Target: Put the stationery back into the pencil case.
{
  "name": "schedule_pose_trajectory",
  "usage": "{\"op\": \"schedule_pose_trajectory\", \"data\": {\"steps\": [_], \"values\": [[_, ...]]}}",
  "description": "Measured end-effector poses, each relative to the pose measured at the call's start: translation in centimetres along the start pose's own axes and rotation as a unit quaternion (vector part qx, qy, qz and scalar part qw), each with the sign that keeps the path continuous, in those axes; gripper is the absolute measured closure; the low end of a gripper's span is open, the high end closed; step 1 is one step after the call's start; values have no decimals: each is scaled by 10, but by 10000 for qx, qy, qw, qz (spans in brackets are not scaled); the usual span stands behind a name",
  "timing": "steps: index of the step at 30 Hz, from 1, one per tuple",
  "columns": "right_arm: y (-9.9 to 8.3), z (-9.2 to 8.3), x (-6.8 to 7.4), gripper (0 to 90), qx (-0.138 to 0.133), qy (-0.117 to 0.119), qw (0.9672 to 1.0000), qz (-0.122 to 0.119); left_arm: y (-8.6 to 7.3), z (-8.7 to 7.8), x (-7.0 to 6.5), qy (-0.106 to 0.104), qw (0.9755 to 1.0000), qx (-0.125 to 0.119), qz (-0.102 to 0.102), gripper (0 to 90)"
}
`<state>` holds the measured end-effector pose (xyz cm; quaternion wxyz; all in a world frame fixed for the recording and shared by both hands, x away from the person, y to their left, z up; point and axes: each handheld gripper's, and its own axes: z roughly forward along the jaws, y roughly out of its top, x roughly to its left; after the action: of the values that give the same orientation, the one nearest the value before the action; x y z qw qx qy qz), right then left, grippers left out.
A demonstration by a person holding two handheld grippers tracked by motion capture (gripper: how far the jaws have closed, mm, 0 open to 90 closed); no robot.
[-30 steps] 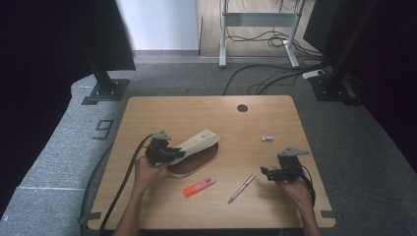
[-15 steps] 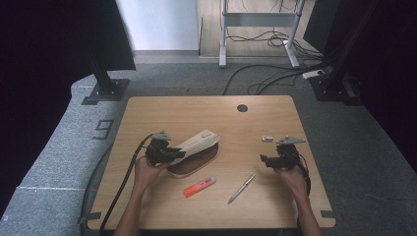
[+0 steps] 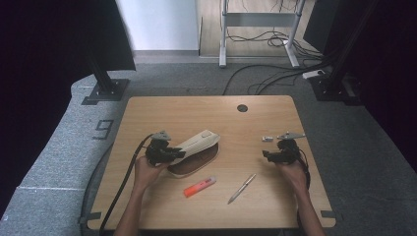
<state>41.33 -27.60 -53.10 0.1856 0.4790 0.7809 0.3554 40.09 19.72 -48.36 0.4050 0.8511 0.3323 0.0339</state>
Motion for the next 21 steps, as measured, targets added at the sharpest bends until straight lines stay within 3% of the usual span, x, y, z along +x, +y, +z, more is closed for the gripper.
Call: {"op": "schedule_pose_trajectory", "data": {"steps": [21], "values": [[17,15,-17,249,150,18,9997,-178,0,-1,0,-26,10000,3,15,754]]}}
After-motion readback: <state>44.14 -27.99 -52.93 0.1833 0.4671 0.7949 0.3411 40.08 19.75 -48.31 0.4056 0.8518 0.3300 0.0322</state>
